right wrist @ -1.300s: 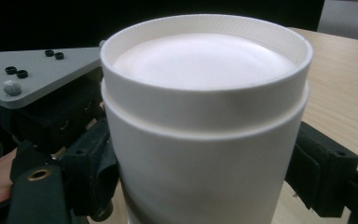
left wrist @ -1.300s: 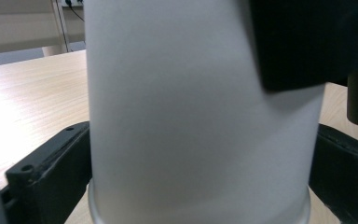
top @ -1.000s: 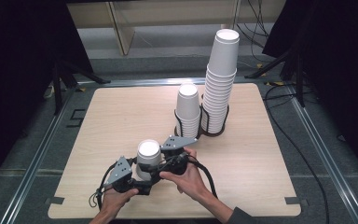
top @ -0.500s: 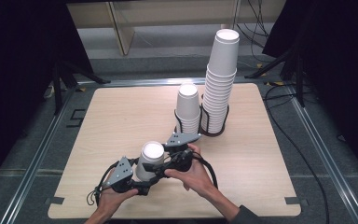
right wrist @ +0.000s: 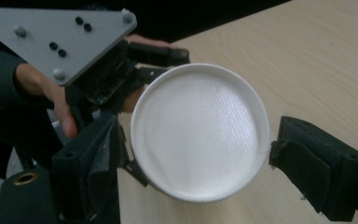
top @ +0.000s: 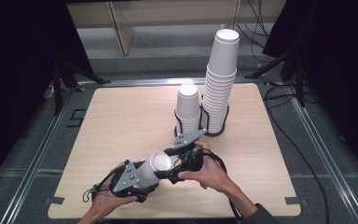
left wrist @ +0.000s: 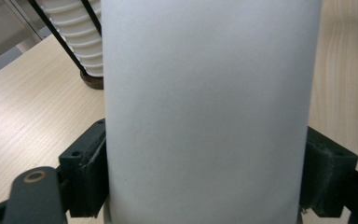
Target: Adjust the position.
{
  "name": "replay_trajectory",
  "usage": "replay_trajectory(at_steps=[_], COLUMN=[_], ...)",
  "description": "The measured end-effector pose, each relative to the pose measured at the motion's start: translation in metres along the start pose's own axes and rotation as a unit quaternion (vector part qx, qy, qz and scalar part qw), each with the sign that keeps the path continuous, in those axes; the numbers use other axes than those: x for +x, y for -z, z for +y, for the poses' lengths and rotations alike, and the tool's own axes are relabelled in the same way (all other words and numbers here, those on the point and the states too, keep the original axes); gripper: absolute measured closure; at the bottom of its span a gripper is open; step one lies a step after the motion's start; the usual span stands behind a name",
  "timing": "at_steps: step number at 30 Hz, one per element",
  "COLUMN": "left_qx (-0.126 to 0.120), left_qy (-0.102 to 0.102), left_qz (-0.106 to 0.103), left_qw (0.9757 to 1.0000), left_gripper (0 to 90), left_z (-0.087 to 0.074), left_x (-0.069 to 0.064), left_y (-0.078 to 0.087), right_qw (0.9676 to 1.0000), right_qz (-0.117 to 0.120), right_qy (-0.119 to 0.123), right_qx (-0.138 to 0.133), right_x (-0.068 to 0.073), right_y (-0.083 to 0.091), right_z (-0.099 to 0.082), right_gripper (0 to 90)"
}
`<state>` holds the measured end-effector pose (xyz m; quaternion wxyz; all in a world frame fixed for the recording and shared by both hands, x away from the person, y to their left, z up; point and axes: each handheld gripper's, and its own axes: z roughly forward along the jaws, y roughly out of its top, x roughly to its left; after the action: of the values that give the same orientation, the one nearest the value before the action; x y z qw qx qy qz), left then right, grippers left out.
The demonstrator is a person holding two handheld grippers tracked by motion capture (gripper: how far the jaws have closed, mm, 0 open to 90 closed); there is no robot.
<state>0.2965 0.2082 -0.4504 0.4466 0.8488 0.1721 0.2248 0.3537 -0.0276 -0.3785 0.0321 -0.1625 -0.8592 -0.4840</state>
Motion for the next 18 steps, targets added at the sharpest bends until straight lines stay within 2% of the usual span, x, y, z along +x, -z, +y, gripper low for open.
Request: replay_trajectory(at_steps=[2,3,5,6,8,10,14,18], left_qx=[0.001,0.015,0.021,0.029,0.033,0.049,0.059,0.056], left_qy=[0.003,-0.014,-0.018,-0.027,-0.030,-0.048,-0.059,-0.057], left_qz=[-0.002,-0.007,-0.003,-0.006,-0.009,-0.011,-0.010,-0.011], left_qw=[1.0000,0.9998,0.9996,0.9992,0.9989,0.9976,0.9965,0.9968], left_gripper=[18.4,18.5,18.5,18.6,18.7,18.8,18.8,18.8], left_z=[0.000,0.000,0.000,0.001,0.001,0.002,0.003,0.003], left_x=[-0.001,-0.002,-0.003,-0.003,-0.005,-0.007,-0.009,-0.011], left_y=[-0.001,-0.001,-0.001,-0.001,-0.002,-0.002,-0.003,-0.004], right_qw=[1.0000,0.9999,0.9998,0.9997,0.9994,0.9992,0.9987,0.9982], right_qz=[-0.004,0.005,0.006,0.007,0.009,0.012,0.014,0.018], right_qy=[0.003,-0.005,-0.003,-0.004,-0.004,-0.003,-0.003,-0.008], right_qx=[0.005,0.015,0.017,0.024,0.034,0.037,0.049,0.057], right_x=[0.000,-0.001,-0.001,-0.001,0.000,0.000,0.002,0.003], right_y=[-0.001,-0.003,-0.004,-0.006,-0.009,-0.011,-0.014,-0.019], right_z=[-0.001,-0.004,-0.005,-0.006,-0.008,-0.008,-0.009,-0.011], right_gripper=[16.4,16.5,16.5,16.4,16.4,16.4,16.6,17.5])
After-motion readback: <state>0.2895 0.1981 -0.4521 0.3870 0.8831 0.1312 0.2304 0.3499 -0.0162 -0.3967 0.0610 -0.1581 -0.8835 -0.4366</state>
